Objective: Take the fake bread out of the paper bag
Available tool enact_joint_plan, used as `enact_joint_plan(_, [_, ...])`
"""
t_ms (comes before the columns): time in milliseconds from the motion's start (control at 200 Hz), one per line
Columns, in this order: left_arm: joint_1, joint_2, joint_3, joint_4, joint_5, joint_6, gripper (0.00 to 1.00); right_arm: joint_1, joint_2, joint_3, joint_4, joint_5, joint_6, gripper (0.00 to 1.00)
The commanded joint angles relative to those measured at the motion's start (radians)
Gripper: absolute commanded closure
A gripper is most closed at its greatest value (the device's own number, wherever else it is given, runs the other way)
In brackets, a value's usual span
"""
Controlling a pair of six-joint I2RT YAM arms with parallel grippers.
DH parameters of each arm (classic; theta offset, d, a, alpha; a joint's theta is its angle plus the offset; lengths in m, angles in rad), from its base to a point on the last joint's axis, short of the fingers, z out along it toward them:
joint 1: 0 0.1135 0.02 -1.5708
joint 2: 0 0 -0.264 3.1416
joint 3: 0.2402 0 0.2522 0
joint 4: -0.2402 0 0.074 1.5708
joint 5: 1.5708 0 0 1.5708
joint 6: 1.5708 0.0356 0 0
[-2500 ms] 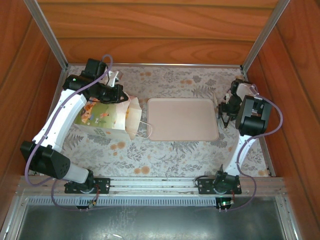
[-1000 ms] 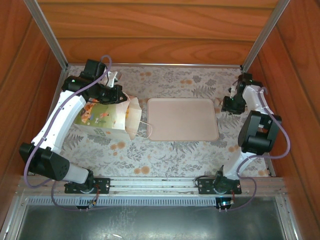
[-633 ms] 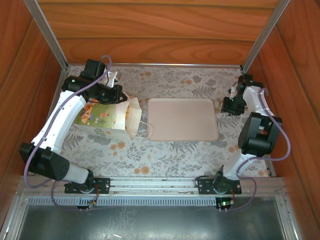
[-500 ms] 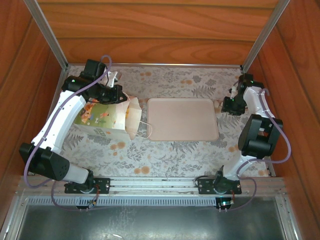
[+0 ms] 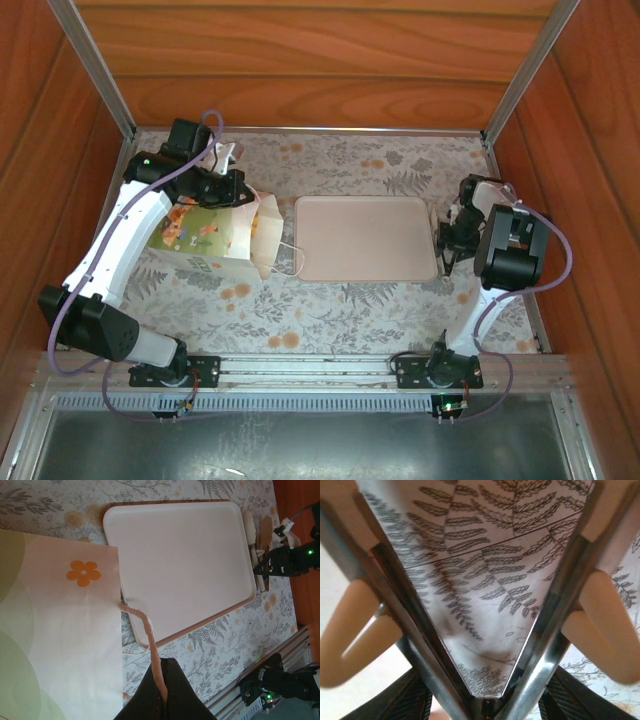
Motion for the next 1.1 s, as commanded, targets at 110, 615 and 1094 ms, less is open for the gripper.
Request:
enact_joint_plan(110, [0.0,-0.008,0.013,0.009,0.014,0.011,0.95,-0.012,0.034,0.013,0.024,0.067,-0.004,0.44])
enact_joint_plan(615, [0.0,-0.001,-0.001,0.009,0.022,0.013,0.95,-0.024,0.111,0.066,0.045,0.009,-0.019,0.26])
enact_joint_plan(1094, [0.0,0.0,-0.007,0.009,0.025,0.015,0.95,-0.022,0.136,0.072,0.085,-0.058,-0.059,0.37])
